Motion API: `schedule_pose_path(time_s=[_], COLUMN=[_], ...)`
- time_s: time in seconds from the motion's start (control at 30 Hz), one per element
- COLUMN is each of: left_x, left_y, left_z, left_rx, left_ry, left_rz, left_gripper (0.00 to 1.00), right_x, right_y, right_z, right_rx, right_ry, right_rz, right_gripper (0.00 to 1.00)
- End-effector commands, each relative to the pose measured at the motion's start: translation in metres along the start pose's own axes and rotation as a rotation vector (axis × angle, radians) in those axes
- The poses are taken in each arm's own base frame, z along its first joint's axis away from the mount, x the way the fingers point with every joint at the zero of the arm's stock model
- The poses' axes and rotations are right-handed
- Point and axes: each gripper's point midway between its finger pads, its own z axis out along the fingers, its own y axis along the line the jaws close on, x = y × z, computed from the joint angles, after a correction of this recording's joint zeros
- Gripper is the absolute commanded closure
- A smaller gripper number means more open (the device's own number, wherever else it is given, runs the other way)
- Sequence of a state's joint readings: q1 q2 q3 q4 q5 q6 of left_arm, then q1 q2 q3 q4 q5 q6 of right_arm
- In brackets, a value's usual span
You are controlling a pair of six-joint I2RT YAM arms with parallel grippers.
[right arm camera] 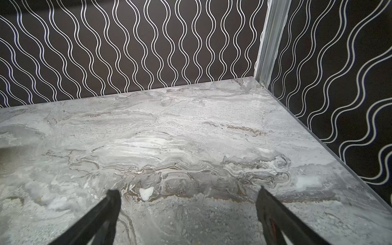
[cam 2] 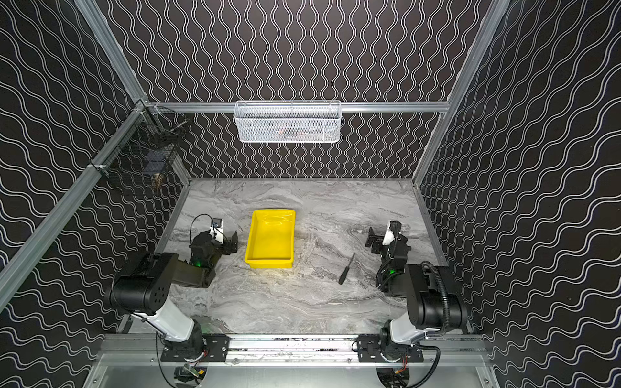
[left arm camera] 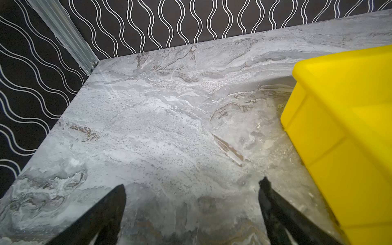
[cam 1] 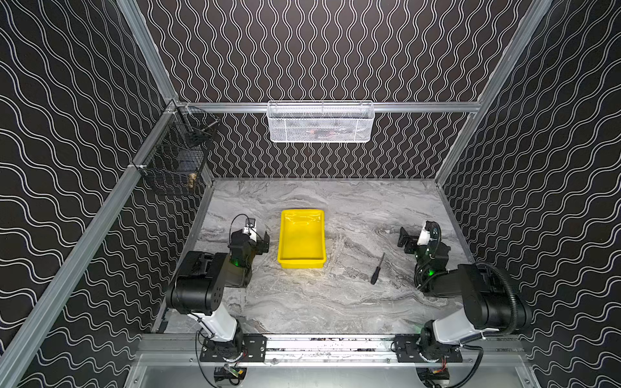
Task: Put the screwdriver in the bin
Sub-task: Pick up the screwdriver from the center of the table.
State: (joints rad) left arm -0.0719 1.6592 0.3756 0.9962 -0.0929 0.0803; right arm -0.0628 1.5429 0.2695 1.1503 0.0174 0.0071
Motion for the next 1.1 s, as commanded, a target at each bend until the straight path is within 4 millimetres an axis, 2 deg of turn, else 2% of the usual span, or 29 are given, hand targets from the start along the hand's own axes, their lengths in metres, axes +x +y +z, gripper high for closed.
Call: schedule_pose_path(time_s=[0.0,0.83,1.07], left_x=[-0.005,-0.005,-0.009], left_y=[0.0,0.0,0.009], left_z=[0.001,-0.001,-0.008], left_rx=[0.001,0.008,-0.047], left_ry=[-0.019,-0.025,-0.056], left_rz=[-0.005,-0.012,-0.027], left_gripper=[0.01,0.01,0.01], right_x=[-0.006,-0.005,-0.004], right_y=[0.0,0.0,0.0], right_z=[0.0,0.002,0.002], right_rx=[0.003,0.0,0.002], right_ry=[-0.022,-0.015,-0.012], right_rz=[-0.004,-0.007,-0.007], right_gripper=[0.0,0.01,0.01])
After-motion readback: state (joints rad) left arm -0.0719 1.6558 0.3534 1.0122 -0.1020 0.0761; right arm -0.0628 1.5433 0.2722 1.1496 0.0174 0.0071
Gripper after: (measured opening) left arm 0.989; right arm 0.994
